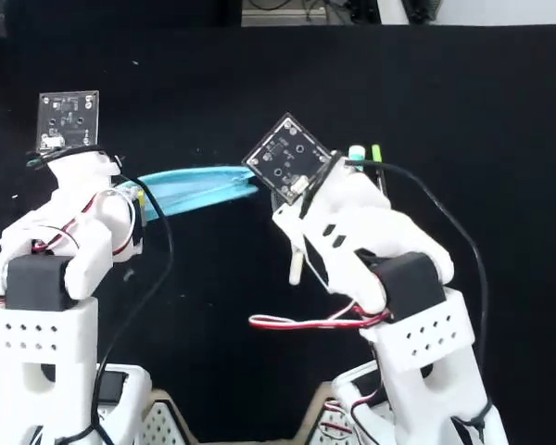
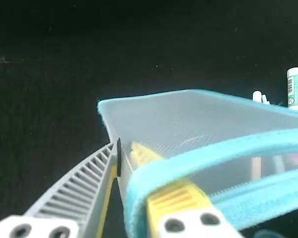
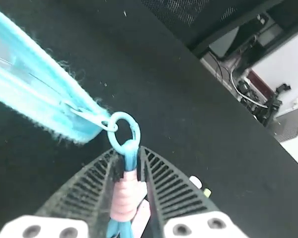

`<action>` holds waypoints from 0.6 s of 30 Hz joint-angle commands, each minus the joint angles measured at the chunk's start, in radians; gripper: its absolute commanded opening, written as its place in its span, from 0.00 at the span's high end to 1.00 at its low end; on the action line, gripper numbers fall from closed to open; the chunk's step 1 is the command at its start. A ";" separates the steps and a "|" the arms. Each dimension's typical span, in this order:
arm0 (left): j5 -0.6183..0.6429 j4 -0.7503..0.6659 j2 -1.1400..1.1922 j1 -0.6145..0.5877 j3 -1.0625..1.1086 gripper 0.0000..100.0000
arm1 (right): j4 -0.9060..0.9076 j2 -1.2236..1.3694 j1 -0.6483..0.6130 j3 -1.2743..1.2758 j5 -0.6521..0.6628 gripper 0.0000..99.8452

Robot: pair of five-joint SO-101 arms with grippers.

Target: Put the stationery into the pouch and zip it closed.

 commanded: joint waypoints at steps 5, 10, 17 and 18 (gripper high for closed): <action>0.041 -0.015 -0.006 -0.012 -0.062 0.97 | 0.103 -0.008 -0.011 -0.102 -0.112 0.84; 0.038 -0.041 -0.006 -0.019 -0.030 0.97 | 0.338 -0.008 -0.120 -0.323 -0.157 0.83; 0.018 -0.034 -0.006 -0.018 -0.022 0.97 | 0.445 -0.002 -0.094 -0.498 -0.180 0.83; 0.006 -0.026 -0.006 -0.018 -0.022 0.97 | 0.442 -0.001 -0.055 -0.486 -0.181 0.83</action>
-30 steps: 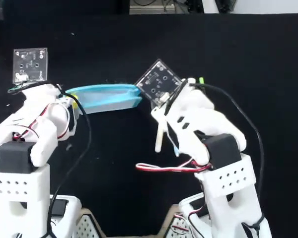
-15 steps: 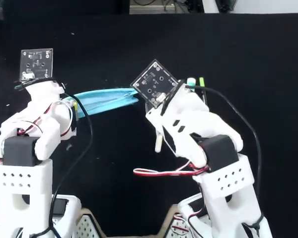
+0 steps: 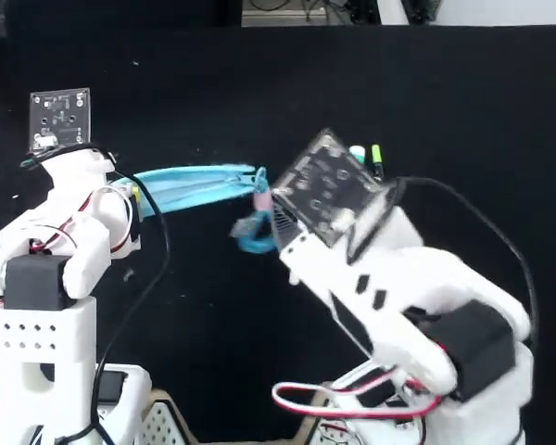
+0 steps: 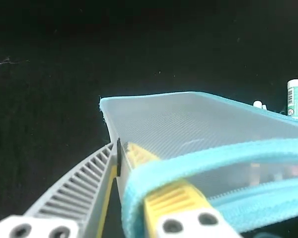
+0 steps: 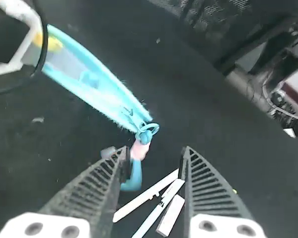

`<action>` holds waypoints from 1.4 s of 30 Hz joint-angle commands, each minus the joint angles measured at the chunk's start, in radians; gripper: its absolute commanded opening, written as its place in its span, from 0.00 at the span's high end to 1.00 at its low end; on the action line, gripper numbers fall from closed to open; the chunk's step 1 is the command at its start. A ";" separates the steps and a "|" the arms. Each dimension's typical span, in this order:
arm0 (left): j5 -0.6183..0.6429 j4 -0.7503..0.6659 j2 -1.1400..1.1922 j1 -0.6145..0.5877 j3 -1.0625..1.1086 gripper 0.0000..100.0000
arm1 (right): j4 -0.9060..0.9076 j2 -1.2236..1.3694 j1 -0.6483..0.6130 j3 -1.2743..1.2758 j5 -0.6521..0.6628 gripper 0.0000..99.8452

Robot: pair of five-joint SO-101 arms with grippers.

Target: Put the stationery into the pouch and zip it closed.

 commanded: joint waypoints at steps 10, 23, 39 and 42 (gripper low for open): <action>-0.025 0.011 -0.009 -0.008 -0.001 0.97 | -0.120 0.013 0.135 0.216 -0.049 0.83; -0.023 0.005 -0.006 0.001 0.021 0.97 | -0.557 -0.131 0.011 0.785 -0.044 0.83; -0.023 0.020 -0.009 -0.001 0.021 0.97 | -0.962 -0.383 0.009 1.147 -0.051 0.83; -0.023 0.020 -0.012 -0.001 0.021 0.97 | -1.031 -0.386 0.009 1.173 -0.052 0.83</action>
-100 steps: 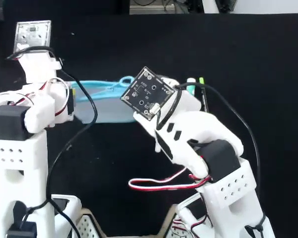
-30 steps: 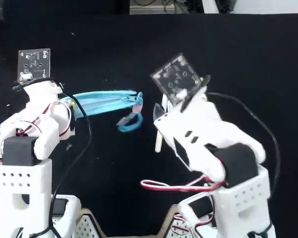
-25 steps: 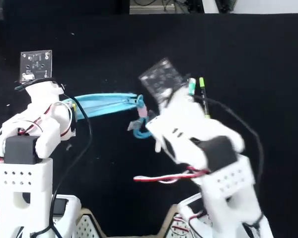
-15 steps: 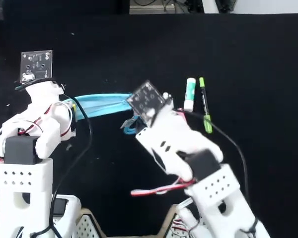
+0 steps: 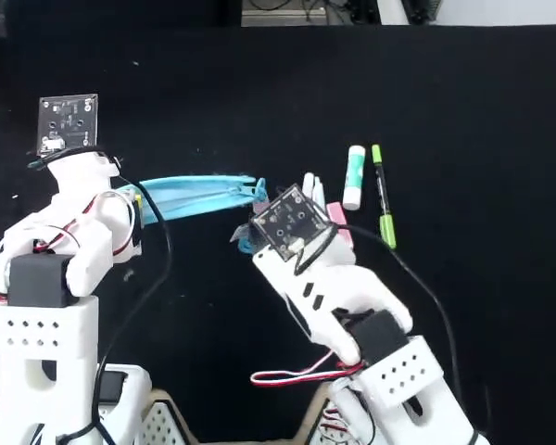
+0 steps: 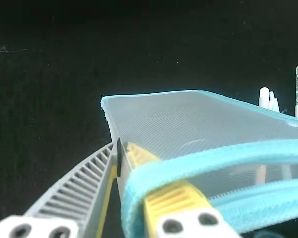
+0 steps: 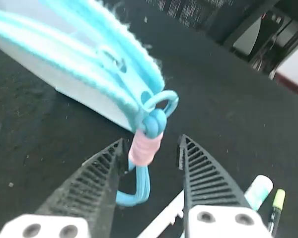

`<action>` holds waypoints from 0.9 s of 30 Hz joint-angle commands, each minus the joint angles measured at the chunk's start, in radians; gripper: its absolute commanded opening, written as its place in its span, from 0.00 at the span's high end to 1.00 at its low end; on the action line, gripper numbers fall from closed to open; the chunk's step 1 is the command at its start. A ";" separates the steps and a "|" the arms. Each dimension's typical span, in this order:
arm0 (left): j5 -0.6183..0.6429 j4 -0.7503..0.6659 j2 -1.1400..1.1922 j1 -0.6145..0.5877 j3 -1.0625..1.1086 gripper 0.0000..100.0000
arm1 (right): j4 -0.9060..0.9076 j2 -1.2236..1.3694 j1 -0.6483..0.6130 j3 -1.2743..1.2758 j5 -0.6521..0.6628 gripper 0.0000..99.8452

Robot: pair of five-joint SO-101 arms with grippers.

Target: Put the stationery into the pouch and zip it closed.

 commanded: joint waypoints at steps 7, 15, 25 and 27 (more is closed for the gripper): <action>-0.003 0.003 -0.017 0.001 0.012 0.97 | -0.110 -0.015 -0.014 0.007 0.002 0.83; -0.005 0.003 -0.018 0.001 0.012 0.97 | -0.110 -0.022 -0.100 0.007 0.009 0.98; -0.005 0.003 -0.018 -0.007 0.013 0.97 | -0.101 -0.022 0.057 0.008 0.009 0.99; -0.005 0.003 -0.018 -0.008 0.012 0.97 | -0.095 -0.022 0.071 0.008 0.026 0.99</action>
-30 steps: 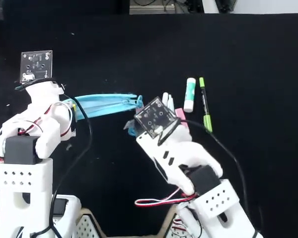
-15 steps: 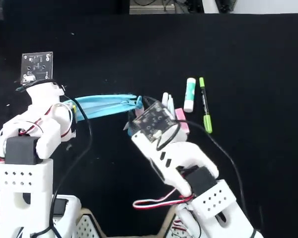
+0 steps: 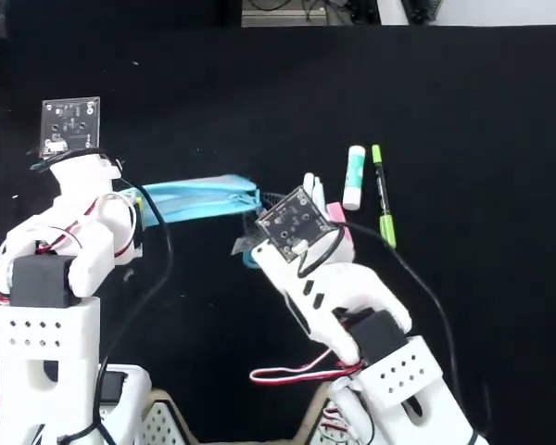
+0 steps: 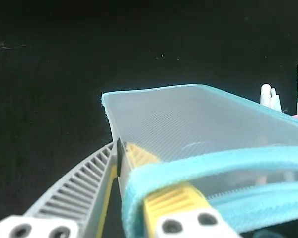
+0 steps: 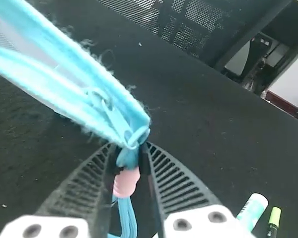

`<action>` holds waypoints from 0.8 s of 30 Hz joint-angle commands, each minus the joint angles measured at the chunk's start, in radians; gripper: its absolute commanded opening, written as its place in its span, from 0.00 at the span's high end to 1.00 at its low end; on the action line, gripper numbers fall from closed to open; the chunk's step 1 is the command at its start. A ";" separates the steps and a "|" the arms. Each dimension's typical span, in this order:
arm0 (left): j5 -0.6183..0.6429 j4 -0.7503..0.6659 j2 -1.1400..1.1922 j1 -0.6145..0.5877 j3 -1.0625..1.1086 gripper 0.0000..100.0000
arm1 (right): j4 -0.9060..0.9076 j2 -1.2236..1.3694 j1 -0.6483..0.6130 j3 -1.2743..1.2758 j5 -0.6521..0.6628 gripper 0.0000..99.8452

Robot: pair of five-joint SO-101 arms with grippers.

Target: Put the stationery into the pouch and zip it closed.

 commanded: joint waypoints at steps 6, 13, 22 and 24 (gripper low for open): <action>-0.003 0.005 -0.012 -0.004 -0.007 0.97 | 0.152 -0.022 0.066 -0.088 0.069 0.99; -0.003 0.003 -0.011 -0.004 -0.007 0.97 | 0.219 -0.022 0.069 -0.153 0.075 0.99; -0.003 0.005 -0.011 -0.004 -0.005 0.97 | 0.252 -0.021 0.104 -0.134 0.077 0.99; -0.003 0.005 -0.011 -0.004 -0.005 0.97 | 0.275 -0.022 0.126 -0.142 0.071 0.99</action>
